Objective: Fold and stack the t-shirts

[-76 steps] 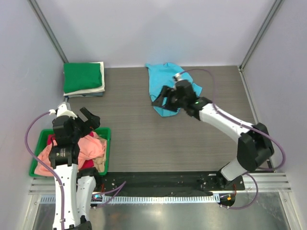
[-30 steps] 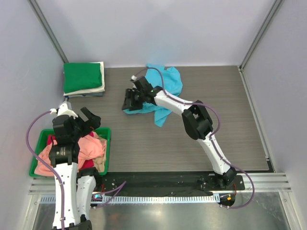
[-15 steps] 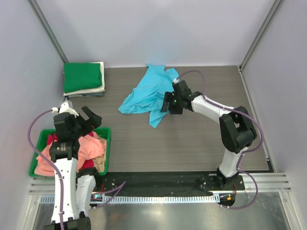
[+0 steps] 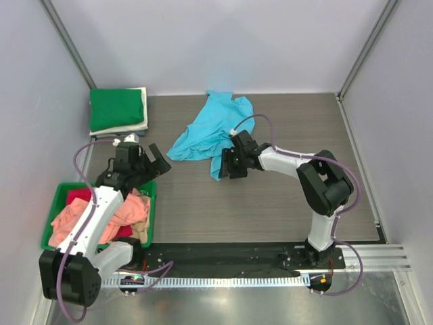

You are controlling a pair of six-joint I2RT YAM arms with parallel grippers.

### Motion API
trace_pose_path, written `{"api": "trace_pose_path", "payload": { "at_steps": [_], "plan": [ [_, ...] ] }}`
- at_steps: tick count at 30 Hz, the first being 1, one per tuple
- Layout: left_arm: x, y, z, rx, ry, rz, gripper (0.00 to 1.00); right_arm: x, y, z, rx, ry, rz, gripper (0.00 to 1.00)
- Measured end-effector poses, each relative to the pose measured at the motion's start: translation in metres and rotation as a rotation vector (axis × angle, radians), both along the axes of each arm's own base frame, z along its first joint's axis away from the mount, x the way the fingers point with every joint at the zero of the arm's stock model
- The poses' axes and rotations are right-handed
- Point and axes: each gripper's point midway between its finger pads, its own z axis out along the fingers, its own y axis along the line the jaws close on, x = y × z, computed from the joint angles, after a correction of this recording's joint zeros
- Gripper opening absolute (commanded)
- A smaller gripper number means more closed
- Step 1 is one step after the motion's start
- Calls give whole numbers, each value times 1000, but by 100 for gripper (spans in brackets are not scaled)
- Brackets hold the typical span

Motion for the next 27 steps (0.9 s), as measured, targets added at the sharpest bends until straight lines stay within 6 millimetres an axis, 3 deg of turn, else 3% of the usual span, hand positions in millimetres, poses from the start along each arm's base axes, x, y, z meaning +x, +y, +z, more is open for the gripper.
{"api": "trace_pose_path", "payload": {
  "at_steps": [3,9,12,13,14,16,19,24,27],
  "plan": [
    [7,-1,-2,-5,-2,18,100,-3,10,-10,10,16,18,55],
    [20,-4,-4,-5,-10,21,100,4,30,-10,58,0,36,49],
    [23,-5,-7,-4,-4,20,100,5,36,-13,65,-4,39,29],
    [23,-5,-7,-4,-6,20,100,5,36,-15,64,-2,36,15],
    [24,-6,-7,-5,-9,20,100,6,35,-17,57,-4,34,9],
    [27,-6,-6,-5,-19,21,100,6,34,-20,54,1,21,2],
    [32,-10,-9,-6,-21,15,100,8,34,-22,56,-10,13,1],
    [49,-30,-22,9,24,-21,100,10,17,-20,67,-56,-29,1],
    [70,-51,-21,15,20,-54,100,2,-20,-20,5,-62,-89,1]
  ]
}}
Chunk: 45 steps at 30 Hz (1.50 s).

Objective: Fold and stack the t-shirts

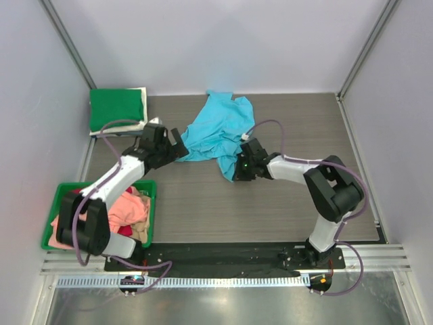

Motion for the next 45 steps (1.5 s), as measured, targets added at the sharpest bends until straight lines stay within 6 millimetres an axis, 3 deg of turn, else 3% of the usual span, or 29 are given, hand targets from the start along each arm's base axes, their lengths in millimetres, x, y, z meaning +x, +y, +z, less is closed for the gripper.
{"api": "trace_pose_path", "payload": {
  "at_steps": [3,5,7,10,13,15,19,21,25,30,33,35,36,37,39,45],
  "plan": [
    [25,-28,2,-5,-20,-35,91,-9,-38,-1,-82,6,-61,1],
    [43,-52,0,-17,-31,-60,79,-14,-57,-1,-117,9,-93,1],
    [56,-71,-6,-25,-37,-85,60,-20,-68,-1,-139,14,-107,1],
    [72,-98,-23,-28,-20,-121,39,-27,-78,-2,-152,19,-116,1],
    [80,-116,-45,-23,10,-151,29,-28,-81,-2,-153,20,-118,1],
    [77,-125,-58,-22,29,-178,30,-28,-82,-2,-153,21,-117,1],
    [67,-140,-67,-2,40,-232,61,-27,-83,-2,-150,22,-117,1],
    [60,-152,-66,9,31,-268,68,-27,-83,-2,-147,23,-113,1],
    [53,-164,-65,20,21,-293,71,-27,-84,-2,-140,28,-108,1],
    [55,-160,-70,50,21,-275,70,-27,-85,-2,-138,30,-103,1],
    [57,-155,-72,74,16,-257,66,-27,-85,-2,-134,33,-103,1],
    [59,-152,-75,97,12,-253,53,-27,-85,-2,-133,34,-103,1],
    [59,-151,-76,107,12,-253,46,-27,-84,-2,-132,35,-102,1],
    [60,-150,-79,117,14,-253,26,-27,-85,-2,-131,35,-102,1],
    [62,-149,-84,137,20,-257,3,-27,-85,-2,-131,35,-102,1],
    [70,-150,-81,178,11,-290,0,-25,-87,-2,-117,45,-109,1]
  ]
}}
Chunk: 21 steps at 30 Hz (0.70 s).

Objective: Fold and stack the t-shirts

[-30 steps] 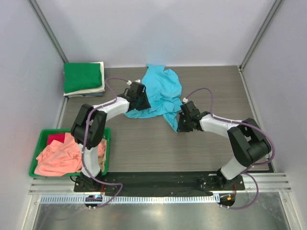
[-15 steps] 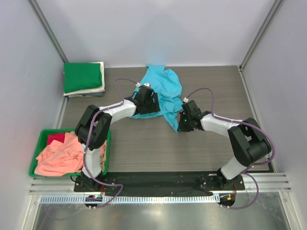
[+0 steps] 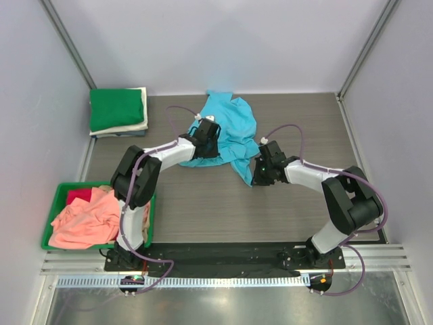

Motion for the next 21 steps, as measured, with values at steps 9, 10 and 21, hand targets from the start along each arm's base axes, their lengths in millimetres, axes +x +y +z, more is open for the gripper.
{"api": "trace_pose_path", "payload": {
  "at_steps": [9,10,21],
  "plan": [
    [-37,44,147,-31,-213,21,7,1,-40,2,-9,10,-124,1],
    [-46,51,162,-47,-239,26,9,0,-45,4,-11,10,-141,1],
    [-207,131,43,13,34,79,94,-15,-77,-1,-26,24,-252,1]
  ]
}}
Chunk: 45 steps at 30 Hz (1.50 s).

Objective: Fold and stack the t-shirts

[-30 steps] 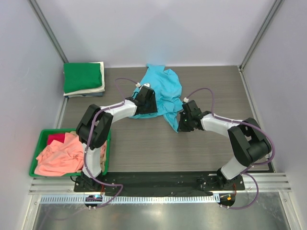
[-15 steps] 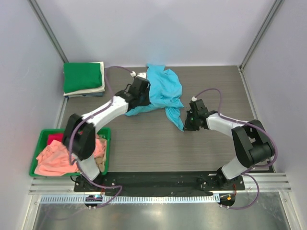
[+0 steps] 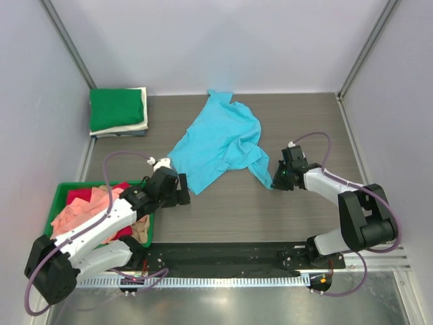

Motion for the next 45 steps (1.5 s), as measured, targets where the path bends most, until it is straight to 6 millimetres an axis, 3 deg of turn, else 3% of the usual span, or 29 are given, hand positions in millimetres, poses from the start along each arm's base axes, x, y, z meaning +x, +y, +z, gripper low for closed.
{"api": "trace_pose_path", "payload": {
  "at_steps": [2,5,9,13,16,19,24,31,40,45],
  "plan": [
    [-4,8,1,1,-8,30,94,0,0,0,2,-1,-2,1],
    [10,5,16,-2,-58,56,91,1,2,0,9,-2,2,1],
    [48,-14,26,14,-86,56,65,0,4,0,20,-2,9,1],
    [87,-31,12,40,-57,46,51,0,5,1,27,1,14,1],
    [103,-35,-5,64,-19,40,49,-1,6,1,31,4,18,1],
    [103,-33,-20,83,20,33,48,-1,6,0,32,5,19,1],
    [103,-34,-24,77,36,29,40,-1,8,0,35,9,25,1],
    [102,-29,-43,82,104,44,40,1,9,0,42,11,29,1],
    [103,-25,-50,65,137,66,40,1,9,0,42,11,29,1],
    [103,-28,-57,61,165,59,34,1,9,0,41,11,30,1]
  ]
}}
